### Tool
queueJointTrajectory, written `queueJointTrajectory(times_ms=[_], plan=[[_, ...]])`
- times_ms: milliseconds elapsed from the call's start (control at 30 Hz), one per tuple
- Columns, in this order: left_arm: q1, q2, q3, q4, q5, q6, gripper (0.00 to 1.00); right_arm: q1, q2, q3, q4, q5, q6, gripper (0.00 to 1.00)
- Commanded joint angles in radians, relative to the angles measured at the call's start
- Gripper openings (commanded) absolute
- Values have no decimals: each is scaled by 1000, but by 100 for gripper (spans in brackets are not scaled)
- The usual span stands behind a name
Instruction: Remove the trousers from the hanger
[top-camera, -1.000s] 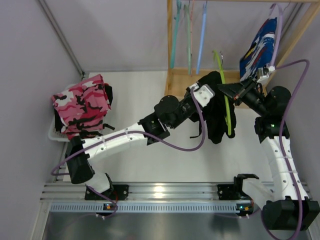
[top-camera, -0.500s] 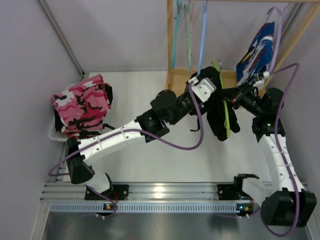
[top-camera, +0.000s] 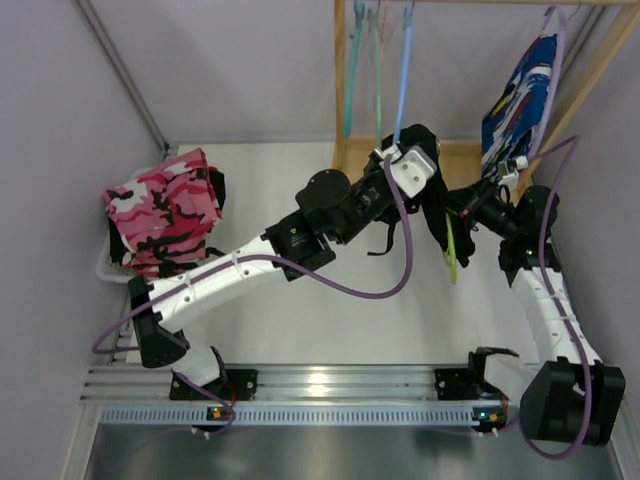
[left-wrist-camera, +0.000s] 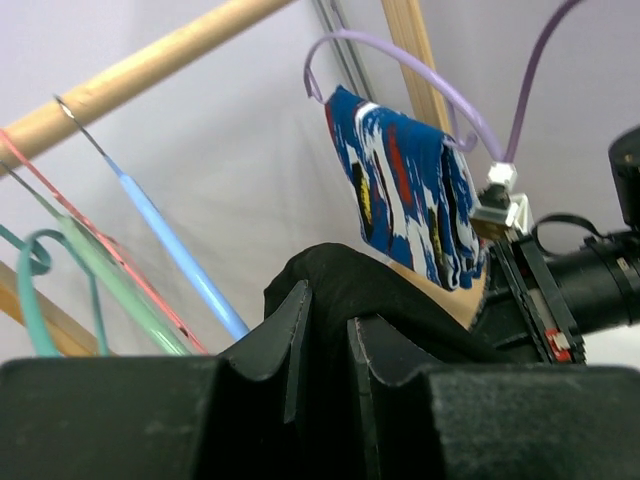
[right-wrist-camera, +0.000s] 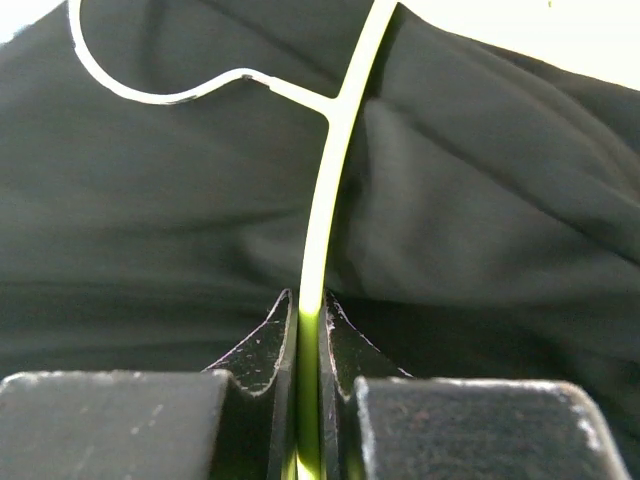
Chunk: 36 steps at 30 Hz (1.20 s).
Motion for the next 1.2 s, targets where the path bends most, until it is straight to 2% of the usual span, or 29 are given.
queueJointTrajectory(times_ms=[0, 100, 233, 367, 567, 667, 800, 867, 1167], plan=[[0, -112, 191, 376, -36, 48, 0, -39, 28, -62, 94, -23, -63, 0], [0, -109, 223, 376, -35, 58, 0, -40, 28, -59, 116, -25, -42, 0], [0, -129, 239, 367, -45, 47, 0, -40, 34, -30, 54, -5, -83, 0], [0, -203, 144, 356, -61, 18, 0, -40, 27, -13, 29, 21, -103, 0], [2, -319, 21, 286, -194, 21, 0, -40, 36, 13, 14, 24, -123, 0], [81, -381, -66, 269, -209, -55, 0, -40, 47, 21, 17, 24, -137, 0], [267, -448, -140, 187, -209, -189, 0, -40, 56, 30, 12, 24, -148, 0], [321, -496, -189, 161, -199, -240, 0, -40, 57, 31, 12, 26, -151, 0], [681, -634, -237, -35, -200, -485, 0, -40, 76, 42, 14, 40, -161, 0]])
